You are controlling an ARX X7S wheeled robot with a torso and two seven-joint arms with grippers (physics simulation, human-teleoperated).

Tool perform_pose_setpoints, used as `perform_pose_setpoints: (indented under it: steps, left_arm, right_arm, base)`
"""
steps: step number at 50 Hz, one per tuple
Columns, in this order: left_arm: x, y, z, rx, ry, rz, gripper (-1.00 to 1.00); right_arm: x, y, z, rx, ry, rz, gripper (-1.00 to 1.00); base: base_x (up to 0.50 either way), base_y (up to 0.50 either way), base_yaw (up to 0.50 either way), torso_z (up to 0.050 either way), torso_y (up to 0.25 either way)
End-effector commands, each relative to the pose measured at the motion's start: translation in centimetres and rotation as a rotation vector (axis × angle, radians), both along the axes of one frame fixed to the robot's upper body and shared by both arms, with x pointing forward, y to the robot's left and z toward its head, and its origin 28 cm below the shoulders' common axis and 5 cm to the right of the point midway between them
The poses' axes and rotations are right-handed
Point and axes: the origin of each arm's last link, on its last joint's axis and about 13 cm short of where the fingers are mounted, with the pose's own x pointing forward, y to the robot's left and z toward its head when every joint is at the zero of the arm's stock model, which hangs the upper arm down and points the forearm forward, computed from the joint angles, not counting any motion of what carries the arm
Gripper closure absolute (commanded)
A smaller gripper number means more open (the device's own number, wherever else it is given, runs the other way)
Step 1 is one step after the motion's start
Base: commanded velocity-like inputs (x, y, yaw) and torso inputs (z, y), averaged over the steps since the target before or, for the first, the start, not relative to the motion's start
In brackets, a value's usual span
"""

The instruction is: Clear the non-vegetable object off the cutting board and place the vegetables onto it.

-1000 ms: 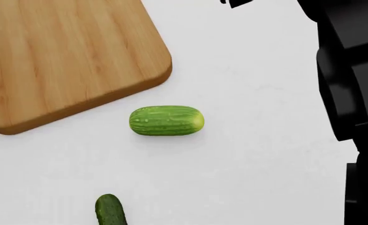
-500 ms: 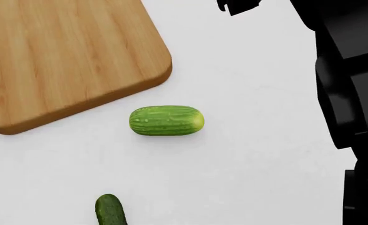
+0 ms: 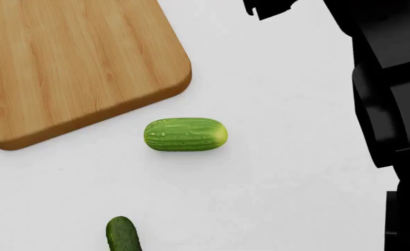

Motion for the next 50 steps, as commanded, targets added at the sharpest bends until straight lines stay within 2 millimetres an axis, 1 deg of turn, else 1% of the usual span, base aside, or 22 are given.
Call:
perform_pose_setpoints:
  steps: [1,5,9,12,18,23,28,29,42,44,45,47,50]
  left_arm:
    - [0.6,-0.2,-2.1,-0.071,-0.006,-0.009,1.0]
    - [0.8,-0.3,-2.6,-0.079,0.011,-0.012,1.0]
    - [0.9,-0.4,-3.9,-0.081,0.041,-0.017,1.0]
    - [0.9,-0.5,-4.4,-0.092,0.057,-0.024,1.0]
    - [0.7,-0.5,-5.1,-0.101,0.073,-0.026,1.0]
    - [0.7,-0.6,-6.6,-0.101,0.094,-0.025,1.0]
    - [0.5,-0.4,-6.7,-0.111,0.093,-0.021,1.0]
    - [0.4,-0.4,-6.5,-0.108,0.092,-0.017,-1.0]
    - [0.0,-0.6,-4.0,-0.079,0.037,-0.016,-1.0]
    - [-0.2,-1.0,-3.0,-0.081,0.005,-0.044,-1.0]
    - [-0.2,-1.1,-2.8,-0.087,0.003,-0.053,-1.0]
    - [-0.4,-1.8,-1.7,-0.095,-0.03,-0.098,-1.0]
    - [-0.5,-2.3,-0.9,-0.1,-0.05,-0.128,-1.0]
  right_arm:
    - [0.0,0.1,0.1,0.009,-0.008,0.008,-1.0]
    - [0.0,0.2,0.2,0.007,-0.011,0.012,-1.0]
    - [0.0,0.1,0.0,0.006,-0.009,0.008,-1.0]
    - [0.0,0.1,0.1,0.005,-0.01,0.009,-1.0]
    - [0.0,0.2,0.0,0.005,-0.01,0.01,-1.0]
    - [0.0,0.2,0.0,0.004,-0.011,0.01,-1.0]
    - [0.0,0.2,0.2,0.003,-0.013,0.008,-1.0]
    - [0.0,0.2,0.2,0.003,-0.013,0.008,-1.0]
    - [-0.2,0.3,0.4,0.001,-0.015,0.011,-1.0]
    - [-0.2,0.3,0.4,-0.001,-0.015,0.012,-1.0]
    - [-0.2,0.3,0.4,0.0,-0.015,0.012,-1.0]
    - [-0.2,0.4,0.4,0.0,-0.015,0.014,-1.0]
    - [-0.2,0.4,0.5,-0.002,-0.016,0.015,-1.0]
  base:
    - [0.0,0.0,0.0,0.0,0.0]
    - [0.0,0.0,0.0,0.0,0.0]
    - [0.0,0.0,0.0,0.0,0.0]
    - [0.0,0.0,0.0,0.0,0.0]
    - [0.0,0.0,0.0,0.0,0.0]
    - [0.0,0.0,0.0,0.0,0.0]
    - [0.0,0.0,0.0,0.0,0.0]
    - [0.0,0.0,0.0,0.0,0.0]
    - [0.0,0.0,0.0,0.0,-0.002]
    - [0.0,0.0,0.0,0.0,0.0]
    - [0.0,0.0,0.0,0.0,0.0]
    - [0.0,0.0,0.0,0.0,0.0]
    - [0.0,0.0,0.0,0.0,0.0]
